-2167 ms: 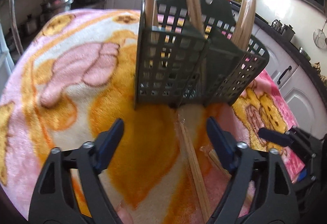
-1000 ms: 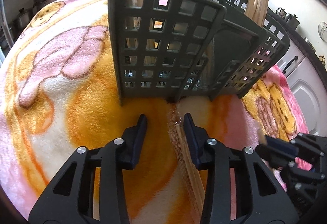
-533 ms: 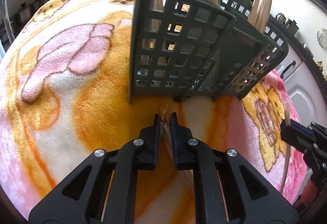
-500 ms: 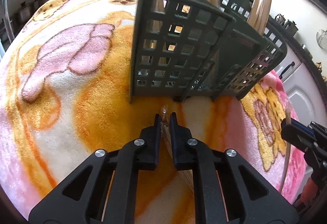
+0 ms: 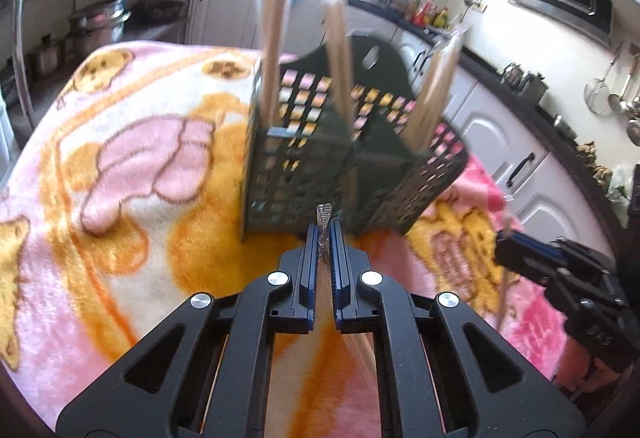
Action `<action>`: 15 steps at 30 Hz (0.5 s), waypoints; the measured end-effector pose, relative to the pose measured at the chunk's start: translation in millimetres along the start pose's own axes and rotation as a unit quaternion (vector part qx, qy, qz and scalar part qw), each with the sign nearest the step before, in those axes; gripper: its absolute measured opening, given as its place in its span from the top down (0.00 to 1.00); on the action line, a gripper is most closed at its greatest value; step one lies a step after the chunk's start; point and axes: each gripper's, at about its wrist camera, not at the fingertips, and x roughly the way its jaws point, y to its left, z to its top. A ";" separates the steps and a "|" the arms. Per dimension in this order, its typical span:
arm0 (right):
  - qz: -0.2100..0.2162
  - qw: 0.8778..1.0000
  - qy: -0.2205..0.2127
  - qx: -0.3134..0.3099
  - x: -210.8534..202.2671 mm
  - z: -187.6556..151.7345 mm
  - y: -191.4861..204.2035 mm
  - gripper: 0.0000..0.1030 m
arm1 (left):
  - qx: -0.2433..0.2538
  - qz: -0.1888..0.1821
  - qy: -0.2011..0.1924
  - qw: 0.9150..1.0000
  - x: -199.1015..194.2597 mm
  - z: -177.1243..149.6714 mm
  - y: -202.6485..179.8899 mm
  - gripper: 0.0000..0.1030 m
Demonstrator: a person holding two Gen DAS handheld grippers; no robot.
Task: Organize utensils
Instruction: 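Lift both chopstick pairs upright and carry them over the caddy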
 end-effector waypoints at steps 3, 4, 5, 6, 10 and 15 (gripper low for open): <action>0.003 1.000 -0.012 -0.002 -5.9 4.2 2.3 0.89 | 0.009 -0.009 -0.021 1.000 -16.4 6.3 -11.0 0.97; 0.003 1.000 -0.015 -0.002 -6.7 5.9 2.6 0.89 | 0.013 -0.013 -0.029 0.999 -20.8 8.8 -16.2 0.98; 0.004 1.000 -0.019 -0.003 -8.6 7.7 3.6 0.89 | 0.016 -0.017 -0.036 0.999 -24.3 10.8 -21.8 0.98; 0.004 1.000 -0.023 -0.004 -9.9 8.2 4.7 0.89 | 0.020 -0.019 -0.042 0.999 -27.6 13.0 -25.1 0.98; 0.003 0.999 -0.041 -0.008 -18.5 15.6 6.3 0.89 | 0.035 -0.029 -0.066 0.997 -40.9 22.8 -41.1 0.98; 0.000 0.998 -0.066 -0.012 -30.4 26.5 5.2 0.90 | 0.051 -0.039 -0.092 0.994 -57.7 35.5 -54.6 0.98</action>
